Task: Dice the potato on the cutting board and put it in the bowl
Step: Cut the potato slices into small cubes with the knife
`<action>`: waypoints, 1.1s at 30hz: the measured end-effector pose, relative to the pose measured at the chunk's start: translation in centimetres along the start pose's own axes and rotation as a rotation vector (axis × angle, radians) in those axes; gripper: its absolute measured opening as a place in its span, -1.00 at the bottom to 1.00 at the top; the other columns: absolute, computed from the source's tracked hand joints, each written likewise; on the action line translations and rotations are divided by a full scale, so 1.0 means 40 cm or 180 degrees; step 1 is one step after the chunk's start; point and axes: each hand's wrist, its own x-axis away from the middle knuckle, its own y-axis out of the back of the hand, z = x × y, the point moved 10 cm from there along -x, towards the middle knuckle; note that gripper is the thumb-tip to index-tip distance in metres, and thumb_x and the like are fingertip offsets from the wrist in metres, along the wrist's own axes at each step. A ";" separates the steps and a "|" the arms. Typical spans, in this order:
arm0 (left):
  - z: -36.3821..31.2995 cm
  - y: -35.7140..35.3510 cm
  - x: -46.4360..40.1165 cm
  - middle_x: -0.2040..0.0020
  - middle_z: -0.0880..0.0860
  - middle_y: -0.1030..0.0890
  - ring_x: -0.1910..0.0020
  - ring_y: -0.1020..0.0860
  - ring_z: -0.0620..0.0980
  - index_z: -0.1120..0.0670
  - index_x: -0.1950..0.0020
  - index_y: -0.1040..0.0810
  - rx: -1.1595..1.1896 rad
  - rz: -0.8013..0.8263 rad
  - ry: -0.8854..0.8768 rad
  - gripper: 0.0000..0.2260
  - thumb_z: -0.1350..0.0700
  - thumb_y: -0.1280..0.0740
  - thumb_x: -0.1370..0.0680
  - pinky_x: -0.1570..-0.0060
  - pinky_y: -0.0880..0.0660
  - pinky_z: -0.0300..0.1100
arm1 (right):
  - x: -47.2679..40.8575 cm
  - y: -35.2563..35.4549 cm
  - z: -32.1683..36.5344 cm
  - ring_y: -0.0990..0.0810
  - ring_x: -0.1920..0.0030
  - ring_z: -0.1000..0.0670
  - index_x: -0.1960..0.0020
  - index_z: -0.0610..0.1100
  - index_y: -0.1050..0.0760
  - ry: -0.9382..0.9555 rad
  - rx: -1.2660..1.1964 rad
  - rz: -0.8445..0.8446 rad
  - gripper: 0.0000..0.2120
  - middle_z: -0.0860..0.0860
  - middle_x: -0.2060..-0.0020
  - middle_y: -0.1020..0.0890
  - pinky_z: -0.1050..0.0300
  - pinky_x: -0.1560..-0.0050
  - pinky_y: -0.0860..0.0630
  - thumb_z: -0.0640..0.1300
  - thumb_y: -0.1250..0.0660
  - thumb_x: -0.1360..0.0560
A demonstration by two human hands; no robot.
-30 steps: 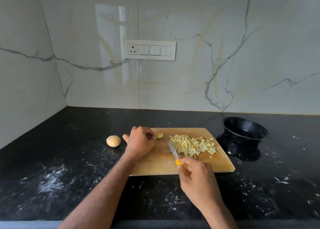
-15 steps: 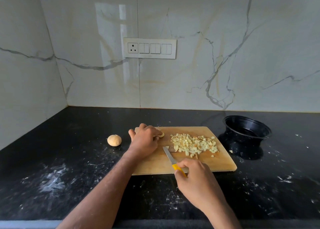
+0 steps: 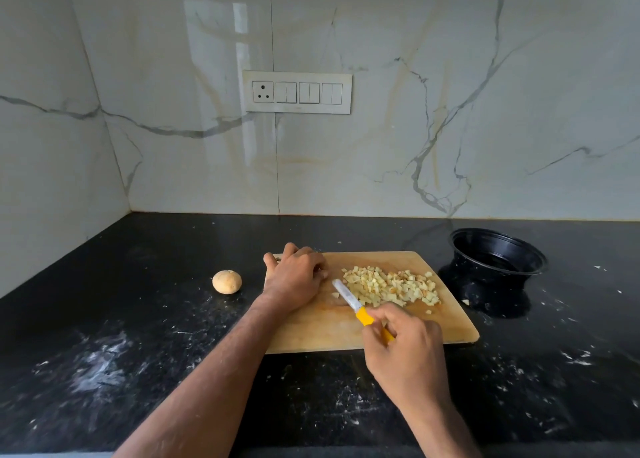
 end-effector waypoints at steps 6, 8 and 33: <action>-0.009 0.069 0.014 -0.03 -0.19 -0.62 -0.12 -0.27 -0.06 -0.11 -0.02 -0.69 0.0350 -0.0437 0.0068 -0.82 0.07 -0.29 -0.65 0.03 -0.03 -0.01 | 0.005 -0.017 0.010 -0.40 0.61 0.21 0.09 -0.09 -0.69 0.0128 0.0082 0.0086 -0.85 0.28 0.51 -0.44 0.52 0.55 -0.19 -0.28 -0.52 -0.38; 0.010 0.099 0.034 0.08 -0.24 -0.64 -0.10 -0.38 -0.09 -0.11 0.04 -0.71 0.0708 -0.0599 0.0126 -0.88 0.06 -0.37 -0.60 0.09 -0.04 -0.03 | 0.008 -0.016 0.011 -0.35 0.61 0.21 0.09 -0.08 -0.68 0.0133 0.0069 0.0109 -0.86 0.30 0.53 -0.39 0.50 0.53 -0.17 -0.27 -0.51 -0.39; 0.049 0.050 0.087 0.32 -0.23 -0.67 0.19 -0.57 -0.30 -0.06 0.29 -0.74 0.1552 0.0305 0.0259 -0.87 0.03 -0.66 -0.31 -0.04 -0.45 -0.05 | 0.003 -0.145 0.043 -0.57 0.37 0.19 -0.44 -0.05 -0.47 0.0326 0.0518 0.1025 -0.60 0.11 0.17 -0.70 0.49 0.31 -0.47 -0.08 -0.28 -0.60</action>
